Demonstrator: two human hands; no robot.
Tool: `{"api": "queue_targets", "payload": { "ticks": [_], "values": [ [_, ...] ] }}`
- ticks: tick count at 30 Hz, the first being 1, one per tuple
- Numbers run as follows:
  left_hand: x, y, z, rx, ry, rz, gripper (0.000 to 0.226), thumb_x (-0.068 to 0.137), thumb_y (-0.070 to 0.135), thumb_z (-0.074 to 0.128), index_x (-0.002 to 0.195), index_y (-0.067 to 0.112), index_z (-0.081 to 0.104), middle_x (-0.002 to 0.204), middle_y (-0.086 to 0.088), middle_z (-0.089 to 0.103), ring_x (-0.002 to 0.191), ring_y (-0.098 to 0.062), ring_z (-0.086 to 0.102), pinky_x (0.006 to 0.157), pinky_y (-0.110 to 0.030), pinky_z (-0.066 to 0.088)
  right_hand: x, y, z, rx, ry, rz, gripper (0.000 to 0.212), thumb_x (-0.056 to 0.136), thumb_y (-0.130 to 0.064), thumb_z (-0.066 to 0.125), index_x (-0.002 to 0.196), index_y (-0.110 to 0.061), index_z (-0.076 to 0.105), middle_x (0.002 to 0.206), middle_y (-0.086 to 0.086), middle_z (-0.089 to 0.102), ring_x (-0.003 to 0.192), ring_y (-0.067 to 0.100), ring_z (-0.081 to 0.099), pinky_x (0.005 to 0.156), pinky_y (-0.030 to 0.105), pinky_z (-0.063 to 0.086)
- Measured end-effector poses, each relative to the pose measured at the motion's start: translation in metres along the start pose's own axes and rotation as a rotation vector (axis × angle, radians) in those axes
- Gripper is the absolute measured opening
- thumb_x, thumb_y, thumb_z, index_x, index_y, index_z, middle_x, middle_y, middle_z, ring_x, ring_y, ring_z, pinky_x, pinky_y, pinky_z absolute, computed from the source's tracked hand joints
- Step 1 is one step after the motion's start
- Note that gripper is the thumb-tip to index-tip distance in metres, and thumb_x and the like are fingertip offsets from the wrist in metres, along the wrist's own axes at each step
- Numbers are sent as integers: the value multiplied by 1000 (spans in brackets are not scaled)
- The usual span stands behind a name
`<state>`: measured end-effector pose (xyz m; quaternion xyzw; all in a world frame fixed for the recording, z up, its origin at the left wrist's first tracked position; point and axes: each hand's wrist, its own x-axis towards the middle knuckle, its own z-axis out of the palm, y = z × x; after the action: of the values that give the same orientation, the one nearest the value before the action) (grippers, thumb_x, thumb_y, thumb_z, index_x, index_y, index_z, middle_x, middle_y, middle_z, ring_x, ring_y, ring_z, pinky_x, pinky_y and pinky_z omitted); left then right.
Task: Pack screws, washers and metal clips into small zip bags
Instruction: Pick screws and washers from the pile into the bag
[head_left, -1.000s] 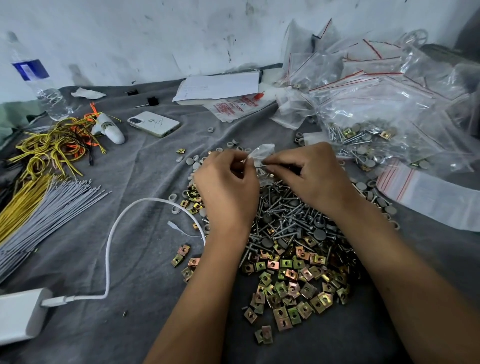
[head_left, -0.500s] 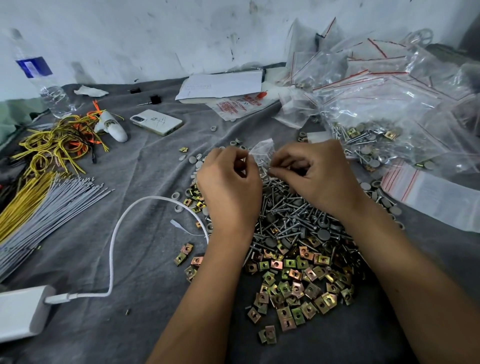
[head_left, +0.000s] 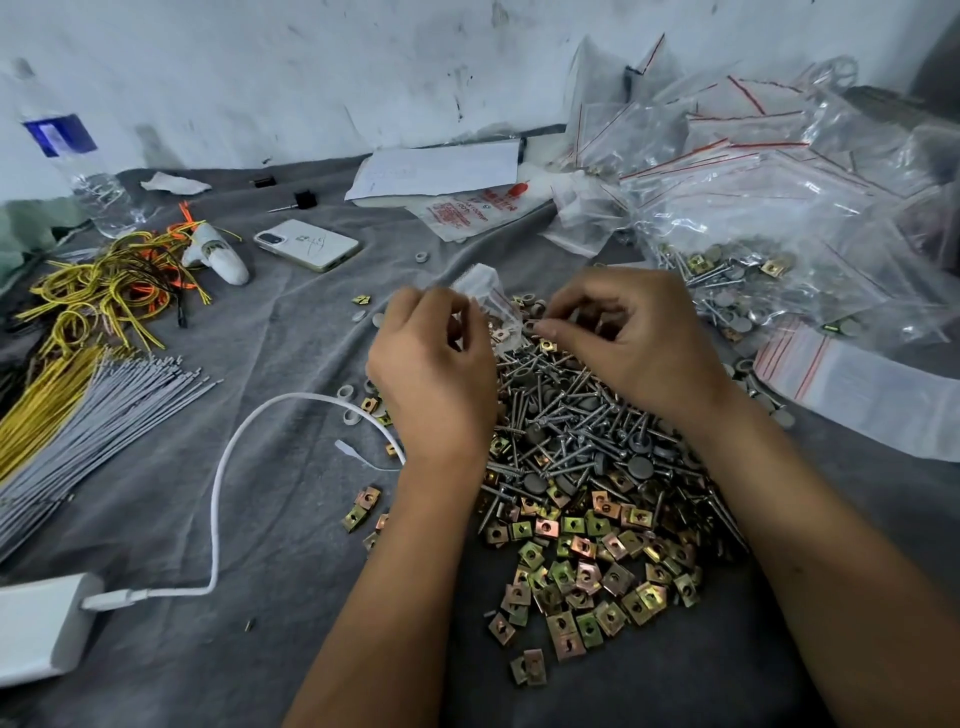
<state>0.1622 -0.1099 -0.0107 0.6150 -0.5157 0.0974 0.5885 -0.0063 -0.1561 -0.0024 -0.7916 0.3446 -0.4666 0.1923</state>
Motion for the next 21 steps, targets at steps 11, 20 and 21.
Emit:
{"api": "queue_targets", "payload": {
  "ticks": [11, 20, 21],
  "values": [
    [-3, -3, 3, 157, -123, -67, 7, 89, 22, 73, 86, 16, 75, 89, 1, 67, 74, -26, 62, 63, -37, 45, 1, 6, -3, -147, -470, 147, 19, 82, -37, 83, 89, -23, 72, 94, -11, 61, 91, 6, 58, 84, 37, 49],
    [-2, -3, 5, 98, -130, -145, 11, 90, 23, 70, 85, 15, 77, 90, 1, 70, 78, -24, 65, 72, -36, 48, 0, 3, -3, 99, -210, 128, 9, 88, -22, 79, 91, -19, 71, 88, -8, 69, 80, 11, 65, 73, 33, 55],
    [-2, -3, 6, 79, -136, -144, 11, 90, 22, 71, 85, 14, 78, 90, 0, 70, 77, -24, 65, 72, -37, 49, 0, 3, -3, 124, -120, 115, 9, 88, -22, 79, 91, -19, 72, 85, -8, 69, 77, 13, 65, 70, 36, 56]
  ]
}}
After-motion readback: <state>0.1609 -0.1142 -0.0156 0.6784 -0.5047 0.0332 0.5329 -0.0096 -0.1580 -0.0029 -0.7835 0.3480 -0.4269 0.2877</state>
